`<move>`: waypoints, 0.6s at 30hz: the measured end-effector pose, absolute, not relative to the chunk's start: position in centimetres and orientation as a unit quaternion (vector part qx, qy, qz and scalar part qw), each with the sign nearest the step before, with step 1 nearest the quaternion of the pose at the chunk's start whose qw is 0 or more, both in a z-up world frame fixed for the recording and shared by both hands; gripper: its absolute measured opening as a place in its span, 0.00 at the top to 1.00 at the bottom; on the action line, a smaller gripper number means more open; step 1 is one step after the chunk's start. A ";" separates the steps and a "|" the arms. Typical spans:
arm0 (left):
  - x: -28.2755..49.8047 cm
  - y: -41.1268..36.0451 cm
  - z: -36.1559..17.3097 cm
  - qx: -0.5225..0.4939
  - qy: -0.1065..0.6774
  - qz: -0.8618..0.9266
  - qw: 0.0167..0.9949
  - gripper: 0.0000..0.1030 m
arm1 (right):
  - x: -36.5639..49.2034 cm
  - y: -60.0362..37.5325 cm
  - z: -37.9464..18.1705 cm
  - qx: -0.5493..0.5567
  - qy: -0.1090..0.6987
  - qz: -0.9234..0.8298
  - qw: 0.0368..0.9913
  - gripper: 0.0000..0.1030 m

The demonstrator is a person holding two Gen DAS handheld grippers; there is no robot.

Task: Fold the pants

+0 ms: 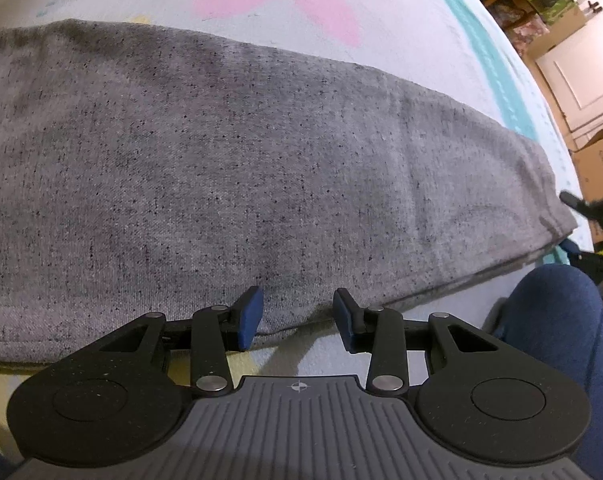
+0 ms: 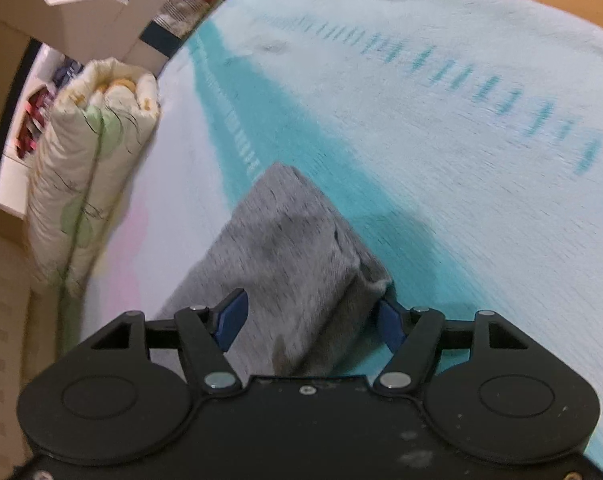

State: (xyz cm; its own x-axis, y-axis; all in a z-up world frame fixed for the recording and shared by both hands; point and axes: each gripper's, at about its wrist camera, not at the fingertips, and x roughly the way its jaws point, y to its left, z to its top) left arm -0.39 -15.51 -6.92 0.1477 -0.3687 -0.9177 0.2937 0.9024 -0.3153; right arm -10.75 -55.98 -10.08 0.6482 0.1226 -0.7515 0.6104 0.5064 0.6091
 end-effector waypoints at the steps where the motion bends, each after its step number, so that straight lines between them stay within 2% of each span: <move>1: -0.3 -15.7 -7.0 -0.031 0.615 -0.219 0.757 0.63 | -10.5 -56.3 -10.3 0.478 0.383 -0.152 0.775 0.30; 9: 0.0 -16.3 -7.0 -0.027 0.618 -0.220 0.754 0.62 | -7.9 -58.0 -11.0 0.478 0.379 -0.094 0.787 0.31; 11: 0.2 -16.3 -6.6 -0.029 0.616 -0.214 0.757 0.63 | -7.1 -58.2 -11.2 0.472 0.386 -0.083 0.789 0.47; 12: 0.4 -16.5 -6.4 -0.032 0.612 -0.212 0.761 0.63 | -6.8 -58.1 -11.2 0.463 0.397 -0.081 0.788 0.74; 13: 0.7 -16.8 -6.0 -0.035 0.607 -0.215 0.765 0.63 | -6.3 -58.0 -11.2 0.450 0.414 -0.079 0.787 0.88; 18: 3.5 -20.1 -4.8 -0.034 0.583 -0.239 0.776 0.62 | -5.4 -56.8 -8.7 0.399 0.427 -0.070 0.808 0.88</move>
State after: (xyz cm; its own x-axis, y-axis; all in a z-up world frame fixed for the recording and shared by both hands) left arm 3.52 -20.11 -4.78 0.2063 -0.4118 -0.8876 0.3314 0.8829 -0.3326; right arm -5.42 -56.84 -8.67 0.6256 0.2275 -0.7462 0.4540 0.6717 0.5854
